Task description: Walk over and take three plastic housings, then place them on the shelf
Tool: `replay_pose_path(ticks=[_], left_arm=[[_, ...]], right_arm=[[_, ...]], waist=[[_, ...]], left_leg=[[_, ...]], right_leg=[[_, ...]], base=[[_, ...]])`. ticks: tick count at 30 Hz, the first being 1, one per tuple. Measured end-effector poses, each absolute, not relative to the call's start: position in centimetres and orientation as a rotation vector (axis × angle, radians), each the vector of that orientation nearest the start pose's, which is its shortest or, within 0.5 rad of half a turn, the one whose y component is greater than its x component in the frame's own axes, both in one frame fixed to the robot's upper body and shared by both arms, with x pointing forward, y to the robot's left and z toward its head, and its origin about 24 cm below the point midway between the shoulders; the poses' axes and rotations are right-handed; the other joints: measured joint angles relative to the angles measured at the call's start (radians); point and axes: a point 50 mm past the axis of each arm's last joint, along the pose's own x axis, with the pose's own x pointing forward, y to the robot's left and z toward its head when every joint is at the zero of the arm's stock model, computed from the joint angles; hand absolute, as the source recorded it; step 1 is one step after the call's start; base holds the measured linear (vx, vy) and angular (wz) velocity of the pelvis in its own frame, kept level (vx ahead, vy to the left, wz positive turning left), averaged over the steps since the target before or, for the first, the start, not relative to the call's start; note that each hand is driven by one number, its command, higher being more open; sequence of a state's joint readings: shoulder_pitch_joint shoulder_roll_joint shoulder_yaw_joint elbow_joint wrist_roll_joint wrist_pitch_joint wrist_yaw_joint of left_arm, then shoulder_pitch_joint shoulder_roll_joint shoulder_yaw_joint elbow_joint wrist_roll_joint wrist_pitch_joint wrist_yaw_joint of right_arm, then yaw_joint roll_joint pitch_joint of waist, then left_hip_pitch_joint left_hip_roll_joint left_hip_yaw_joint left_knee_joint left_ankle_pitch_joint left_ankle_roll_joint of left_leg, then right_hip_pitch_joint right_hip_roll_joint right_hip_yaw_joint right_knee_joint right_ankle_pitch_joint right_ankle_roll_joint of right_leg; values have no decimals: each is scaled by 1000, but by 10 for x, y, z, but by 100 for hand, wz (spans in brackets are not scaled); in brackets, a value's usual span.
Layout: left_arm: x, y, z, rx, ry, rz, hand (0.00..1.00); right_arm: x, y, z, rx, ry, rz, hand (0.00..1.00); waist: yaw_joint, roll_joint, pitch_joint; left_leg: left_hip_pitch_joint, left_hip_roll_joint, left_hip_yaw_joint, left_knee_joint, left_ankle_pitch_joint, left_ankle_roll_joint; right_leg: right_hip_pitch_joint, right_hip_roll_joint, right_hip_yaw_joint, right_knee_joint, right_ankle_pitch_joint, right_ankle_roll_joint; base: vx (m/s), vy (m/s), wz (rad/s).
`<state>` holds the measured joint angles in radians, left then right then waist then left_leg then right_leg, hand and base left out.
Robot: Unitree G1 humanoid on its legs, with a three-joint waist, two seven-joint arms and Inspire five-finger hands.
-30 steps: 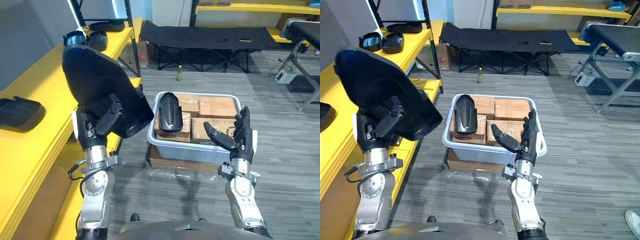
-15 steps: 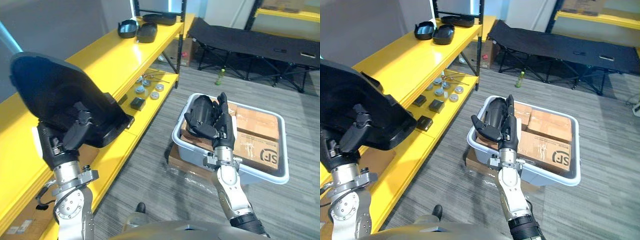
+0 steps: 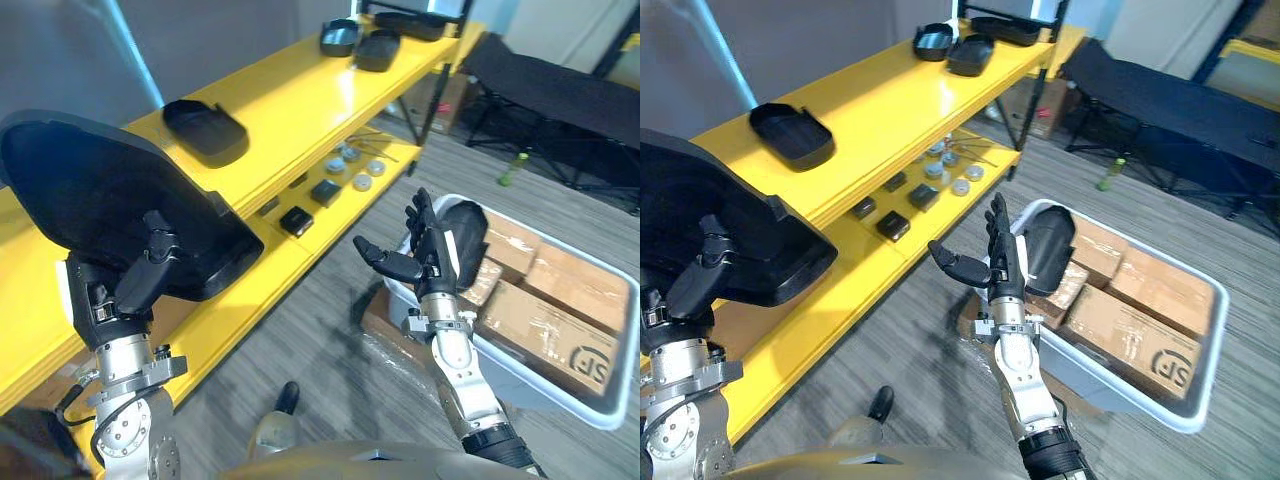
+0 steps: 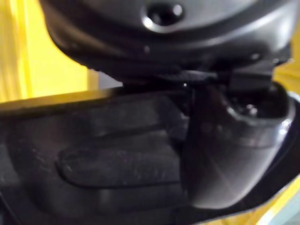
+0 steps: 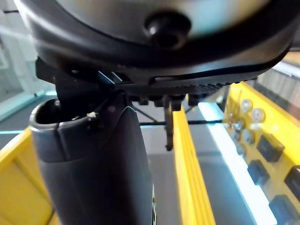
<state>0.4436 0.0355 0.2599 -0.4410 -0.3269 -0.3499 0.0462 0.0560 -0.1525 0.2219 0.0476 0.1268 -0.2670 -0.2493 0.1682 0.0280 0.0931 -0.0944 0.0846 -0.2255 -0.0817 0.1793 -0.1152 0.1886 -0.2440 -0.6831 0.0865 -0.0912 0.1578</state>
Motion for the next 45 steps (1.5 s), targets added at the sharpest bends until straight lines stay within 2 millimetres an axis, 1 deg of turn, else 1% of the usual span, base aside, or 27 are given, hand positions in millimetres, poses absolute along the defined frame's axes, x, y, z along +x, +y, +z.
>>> replay_pose_path(ticks=[2, 5, 6, 8, 13, 20, 23, 26, 27, 28, 29, 30, 31, 32, 33, 34, 35, 36, 37, 38, 39, 40, 41, 42, 43, 44, 45], left_arm=[[145, 240, 97, -109, -425, 399, 0], [150, 235, 102, -102, -456, 314, 0], [151, 234, 102, -102, -457, 296, 0], [157, 229, 104, -104, -466, 236, 0], [169, 214, 110, -126, -498, 138, 0], [172, 205, 106, -152, -477, 125, 0], [172, 207, 102, -155, -457, 152, 0], [172, 209, 96, -147, -429, 167, 0], [172, 209, 96, -142, -430, 163, 0], [172, 211, 97, -130, -429, 151, 0], [172, 211, 97, -120, -428, 142, 0], [172, 213, 99, -113, -436, 143, 0], [174, 218, 100, -98, -444, 155, 0], [171, 225, 100, -79, -440, 185, 0], [169, 229, 101, -68, -437, 200, 0], [167, 235, 102, -51, -437, 231, 0], [165, 241, 103, -44, -443, 267, 0], [165, 243, 104, -45, -447, 279, 0], [167, 245, 106, -46, -461, 286, 0], [172, 242, 109, -58, -481, 271, 0], [176, 240, 109, -62, -490, 260, 0], [183, 236, 109, -73, -498, 231, 0], [188, 233, 108, -75, -499, 208, 0], [189, 233, 108, -71, -497, 205, 0], [190, 232, 108, -68, -495, 206, 0], [191, 229, 107, -88, -493, 214, 0], [191, 227, 106, -96, -492, 213, 0]], right_arm=[[234, -143, 37, 18, -126, -49, 100], [230, -149, 37, 18, -127, -68, 100], [230, -150, 36, 17, -124, -72, 100], [228, -154, 35, 16, -118, -77, 100], [229, -151, 36, 21, -127, -5, 100], [237, -152, 47, -18, -181, 59, 100], [245, -143, 56, 10, -224, 93, 100], [250, -130, 64, 37, -257, 148, 100], [249, -130, 64, 49, -255, 153, 100], [248, -130, 62, 71, -246, 155, 100], [246, -131, 60, 73, -239, 152, 100], [245, -134, 62, 65, -247, 150, 100], [243, -133, 63, 83, -256, 150, 100], [242, -129, 63, 91, -258, 170, 100], [242, -127, 63, 97, -261, 180, 100], [242, -123, 65, 110, -276, 196, 100], [244, -121, 70, 113, -307, 210, 100], [246, -120, 74, 108, -327, 216, 100], [249, -123, 84, 97, -378, 212, 100], [250, -130, 97, 78, -445, 178, 100], [249, -134, 105, 74, -484, 158, 100], [246, -145, 117, 69, -555, 103, 100], [244, -155, 128, 64, -607, 54, 100], [243, -159, 132, 62, -630, 41, 100], [243, -163, 138, 64, -662, 23, 100], [242, -166, 147, 69, -711, 7, 100], [242, -168, 150, 63, -724, 3, 100]], waist=[[-8, 1, 1], [-60, -20, 21], [-61, -22, 19], [-59, -22, 21], [-64, -21, 33], [-76, 23, 70], [-62, 15, 100], [-57, 9, 120], [-56, 7, 121], [-51, -10, 131], [-53, 1, 122], [-48, 11, 121], [-53, 2, 120], [-58, -8, 120], [-60, -13, 121], [-59, -4, 126], [-59, 2, 129], [-60, 9, 130], [-65, 16, 127], [-77, 24, 123], [-90, 29, 124], [-119, 30, 124], [-131, 19, 119], [-126, 7, 113], [-118, -17, 100], [-119, -8, 82], [-118, 4, 73]], left_leg=[[-2, -8, 1, -1, -5, 11], [-13, -29, 37, 1, 15, 35], [-15, -34, 36, 1, 18, 33], [-25, -45, 30, 1, 38, 13], [-13, -54, 38, 6, 43, 17], [-48, -52, 66, 50, 25, 39], [-89, -58, 100, 155, -29, 44], [-170, -72, 113, 416, -176, 45], [-182, -72, 121, 460, -201, 50], [-199, -74, 188, 565, -250, 90], [-197, -75, 253, 632, -311, 125], [-198, -73, 259, 640, -363, 128], [-201, -85, 252, 653, -379, 132], [-181, -105, 240, 613, -379, 134], [-165, -112, 236, 586, -375, 140], [-134, -116, 217, 550, -360, 164], [-102, -118, 188, 527, -354, 174], [-88, -121, 173, 512, -351, 175], [-70, -130, 130, 485, -345, 174], [-69, -143, 60, 472, -341, 171], [-71, -152, 21, 471, -341, 168], [-69, -180, -56, 472, -332, 150], [-53, -212, -115, 472, -331, 135], [-40, -229, -136, 470, -334, 130], [-24, -254, -169, 472, -341, 117], [-22, -253, -186, 501, -367, 81], [-25, -224, -154, 496, -376, 73]], right_leg=[[-9, -12, 10, 40, -36, 2], [-61, -12, 167, 165, -154, -17], [-70, -12, 187, 180, -165, -20], [-77, -16, 200, 199, -165, -13], [-69, -18, 251, 197, -164, -8], [-108, -18, 281, 212, -170, -12], [-135, -35, 315, 253, -180, -14], [-112, -53, 319, 298, -213, -10], [-101, -58, 315, 294, -216, -10], [-61, -71, 301, 269, -219, -12], [-24, -65, 295, 281, -213, -9], [-46, -70, 304, 352, -214, -27], [-148, -113, 352, 543, -164, -80], [-234, -133, 405, 678, -66, -145], [-264, -140, 431, 726, -11, -153], [-312, -127, 460, 808, -12, -135], [-335, -94, 468, 825, -70, -127], [-343, -73, 469, 800, -95, -128], [-358, -22, 476, 699, -137, -133], [-374, 59, 547, 563, -154, -129], [-383, 97, 609, 505, -150, -122], [-390, 149, 723, 431, -132, -92], [-388, 153, 770, 374, -106, -60], [-384, 141, 769, 342, -93, -51], [-369, 123, 756, 288, -50, -65], [-323, 109, 679, 257, -19, -55], [-300, 117, 650, 235, -22, -64]], base=[[-65, 8, 29], [-121, -32, 70], [-63, -63, 52], [19, -42, 21], [-24, -20, 3], [-94, 9, -8], [-45, 38, -24], [9, 63, -9], [57, 171, 10], [81, 166, 16], [158, 155, 14], [141, 111, 33], [183, 219, 41], [142, 204, 44], [226, 178, 31], [241, 72, 30], [233, 56, 37], [231, 39, 59], [228, -20, 105], [225, -47, 137], [217, -105, 202], [232, -169, 228], [253, -213, 215], [230, -231, 151], [332, -368, 147], [314, -360, 144], [364, -440, 138]])
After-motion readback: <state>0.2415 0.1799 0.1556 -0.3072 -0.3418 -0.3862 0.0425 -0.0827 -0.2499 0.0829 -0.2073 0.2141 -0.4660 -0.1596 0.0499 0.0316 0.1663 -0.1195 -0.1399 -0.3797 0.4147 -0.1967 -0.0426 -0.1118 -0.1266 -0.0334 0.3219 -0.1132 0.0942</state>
